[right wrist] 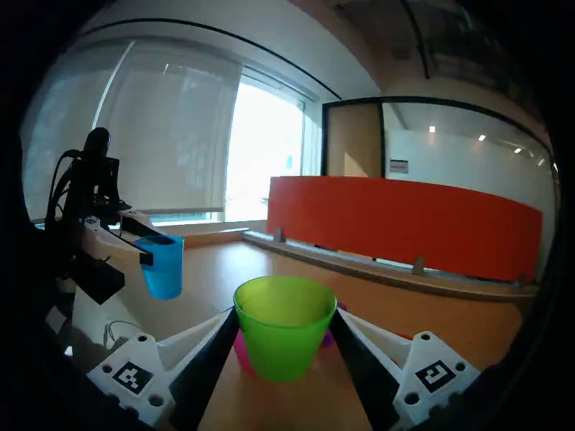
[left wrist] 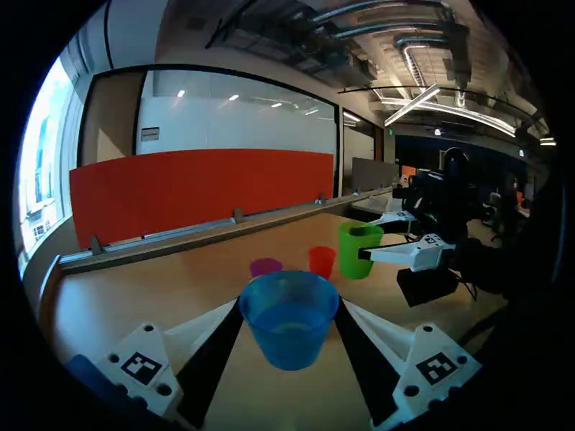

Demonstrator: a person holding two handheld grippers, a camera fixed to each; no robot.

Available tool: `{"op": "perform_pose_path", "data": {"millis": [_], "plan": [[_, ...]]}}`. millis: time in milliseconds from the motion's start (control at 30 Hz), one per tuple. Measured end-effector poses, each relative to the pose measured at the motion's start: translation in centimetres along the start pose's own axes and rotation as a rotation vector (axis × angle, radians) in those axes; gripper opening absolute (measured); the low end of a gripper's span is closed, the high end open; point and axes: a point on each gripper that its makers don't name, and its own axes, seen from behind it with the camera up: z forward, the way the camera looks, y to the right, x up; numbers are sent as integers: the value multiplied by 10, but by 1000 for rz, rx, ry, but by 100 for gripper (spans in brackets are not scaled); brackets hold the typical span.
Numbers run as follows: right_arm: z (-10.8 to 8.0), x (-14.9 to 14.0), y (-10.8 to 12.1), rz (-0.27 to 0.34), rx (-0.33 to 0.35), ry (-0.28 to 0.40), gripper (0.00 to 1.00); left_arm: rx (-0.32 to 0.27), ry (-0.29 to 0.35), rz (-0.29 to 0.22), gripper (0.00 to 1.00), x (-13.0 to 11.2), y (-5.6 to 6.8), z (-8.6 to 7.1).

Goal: Pour water

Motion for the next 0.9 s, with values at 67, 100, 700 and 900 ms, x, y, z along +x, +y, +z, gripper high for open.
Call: {"op": "perform_pose_path", "data": {"millis": [67, 100, 700, 900], "plan": [[-3, 2, -2, 11, 2, 11, 91, -5, 18, -6, 87, 3, 3, 0], [-4, 3, -4, 16, 3, 15, 91, -7, 27, -9, 87, 5, 5, 0], [-15, 6, -20, 30, 14, 27, 91, -46, 200, -45, 87, 39, 31, 2], [-17, 5, -25, 23, 22, 24, 91, -52, 185, -30, 87, 40, 32, 5]]}}
